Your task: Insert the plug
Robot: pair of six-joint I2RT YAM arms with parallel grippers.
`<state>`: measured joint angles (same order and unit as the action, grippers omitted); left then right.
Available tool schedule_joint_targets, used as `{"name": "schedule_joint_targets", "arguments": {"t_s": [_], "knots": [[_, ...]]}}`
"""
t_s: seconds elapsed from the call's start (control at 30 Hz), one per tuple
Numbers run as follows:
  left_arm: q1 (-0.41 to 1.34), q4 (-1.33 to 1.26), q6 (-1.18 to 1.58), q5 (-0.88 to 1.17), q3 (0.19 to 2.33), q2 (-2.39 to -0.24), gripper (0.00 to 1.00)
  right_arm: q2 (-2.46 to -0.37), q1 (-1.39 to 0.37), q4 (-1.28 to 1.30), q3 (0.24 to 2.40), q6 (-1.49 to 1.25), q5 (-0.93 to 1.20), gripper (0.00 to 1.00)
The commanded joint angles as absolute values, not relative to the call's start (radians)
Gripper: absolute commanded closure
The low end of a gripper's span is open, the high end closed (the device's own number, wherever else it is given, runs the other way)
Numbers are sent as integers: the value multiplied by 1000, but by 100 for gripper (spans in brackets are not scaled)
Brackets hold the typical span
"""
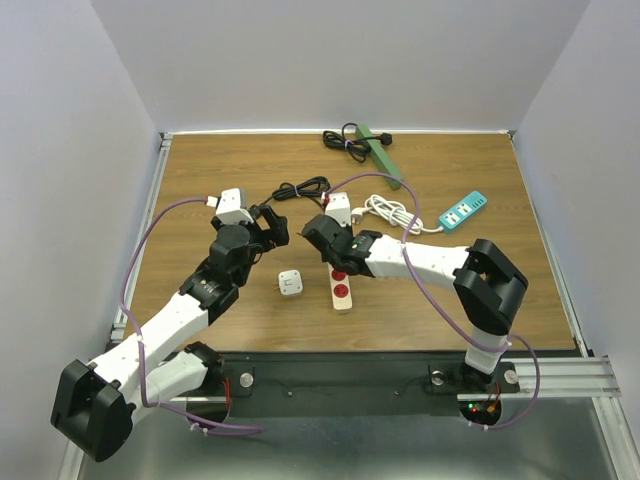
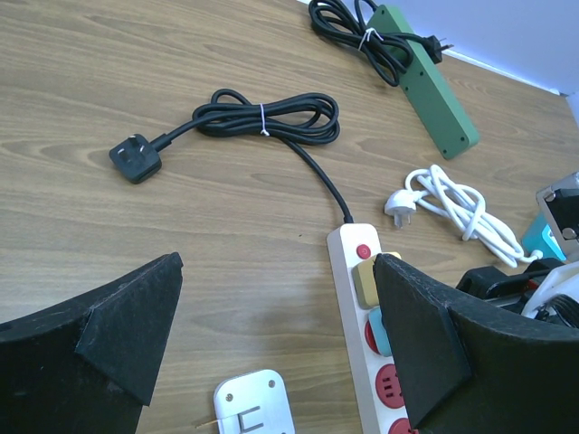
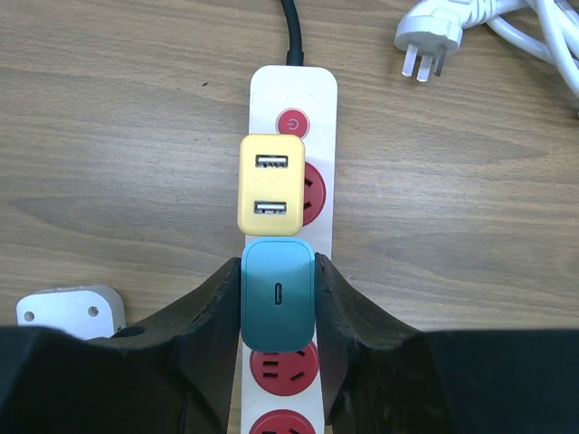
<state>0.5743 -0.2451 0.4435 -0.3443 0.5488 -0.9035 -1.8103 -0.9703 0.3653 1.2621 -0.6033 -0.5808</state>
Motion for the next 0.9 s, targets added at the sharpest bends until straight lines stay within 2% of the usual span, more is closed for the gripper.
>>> {"name": "schedule_joint_targets", "arguments": {"t_s": [0.0,0.87], "knots": [[572,-270,445,-364,558,-880,1,-1882,-999,466,1198,-646,-522,100],[572,-264,443,-380,558,-877,1,-1966,-1051,514,1158,-661,-462,99]]}}
